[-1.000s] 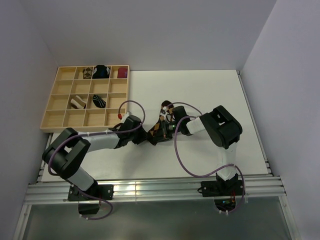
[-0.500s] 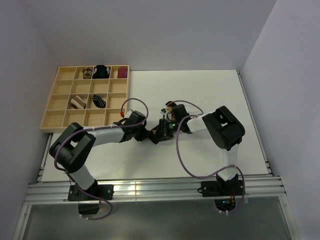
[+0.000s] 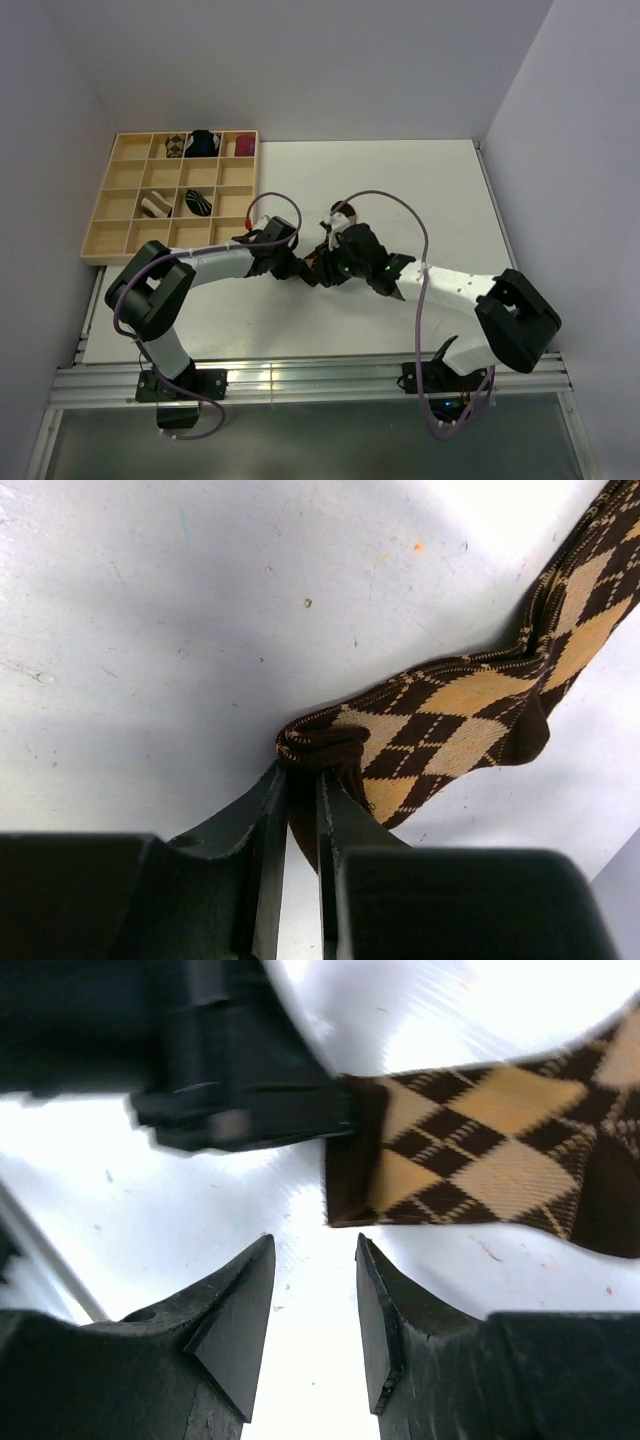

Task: Roll the socks
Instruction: Roll the sock at the center of the board.

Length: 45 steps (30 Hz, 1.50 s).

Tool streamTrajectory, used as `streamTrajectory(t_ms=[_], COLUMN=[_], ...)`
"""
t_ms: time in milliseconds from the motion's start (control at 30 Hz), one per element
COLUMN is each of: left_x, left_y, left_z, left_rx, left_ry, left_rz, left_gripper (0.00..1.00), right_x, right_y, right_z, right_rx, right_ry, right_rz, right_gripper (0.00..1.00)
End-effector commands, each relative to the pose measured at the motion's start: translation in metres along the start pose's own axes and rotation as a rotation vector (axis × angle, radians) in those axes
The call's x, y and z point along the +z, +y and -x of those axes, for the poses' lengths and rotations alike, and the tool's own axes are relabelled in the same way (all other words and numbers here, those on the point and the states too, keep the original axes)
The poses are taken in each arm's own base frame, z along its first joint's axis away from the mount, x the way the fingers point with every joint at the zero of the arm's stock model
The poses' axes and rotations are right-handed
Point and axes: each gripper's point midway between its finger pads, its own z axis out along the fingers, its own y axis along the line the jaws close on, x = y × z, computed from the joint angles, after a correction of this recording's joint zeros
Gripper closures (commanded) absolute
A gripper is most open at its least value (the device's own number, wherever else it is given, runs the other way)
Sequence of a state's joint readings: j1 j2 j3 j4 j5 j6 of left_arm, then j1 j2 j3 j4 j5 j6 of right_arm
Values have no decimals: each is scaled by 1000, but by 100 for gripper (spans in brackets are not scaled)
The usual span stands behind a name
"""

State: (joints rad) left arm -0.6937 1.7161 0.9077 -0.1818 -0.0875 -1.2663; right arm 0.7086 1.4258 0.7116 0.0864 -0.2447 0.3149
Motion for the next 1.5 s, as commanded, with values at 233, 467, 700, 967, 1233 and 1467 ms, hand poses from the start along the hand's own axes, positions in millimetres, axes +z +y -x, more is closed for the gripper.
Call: streamTrajectory(t_ms=[233, 467, 700, 967, 1233, 1467], left_x=[4, 3, 4, 4, 2, 3], left_y=[51, 50, 49, 48, 47, 45], left_z=[-10, -12, -13, -13, -13, -13], left_rx=[99, 105, 106, 107, 108, 108], left_ry=[35, 43, 49, 49, 49, 50], left_rz=[195, 187, 181, 180, 176, 174], left_gripper=[81, 81, 81, 81, 81, 81], right_x=[21, 36, 46, 35, 45, 54], right_y=[19, 21, 17, 28, 23, 13], right_z=[-2, -8, -11, 5, -5, -22], right_rx=[-399, -447, -462, -472, -481, -492], right_ry=[-140, -127, -120, -187, -148, -84], right_rz=[-179, -189, -209, -207, -218, -244], right_gripper=[54, 54, 54, 55, 55, 55])
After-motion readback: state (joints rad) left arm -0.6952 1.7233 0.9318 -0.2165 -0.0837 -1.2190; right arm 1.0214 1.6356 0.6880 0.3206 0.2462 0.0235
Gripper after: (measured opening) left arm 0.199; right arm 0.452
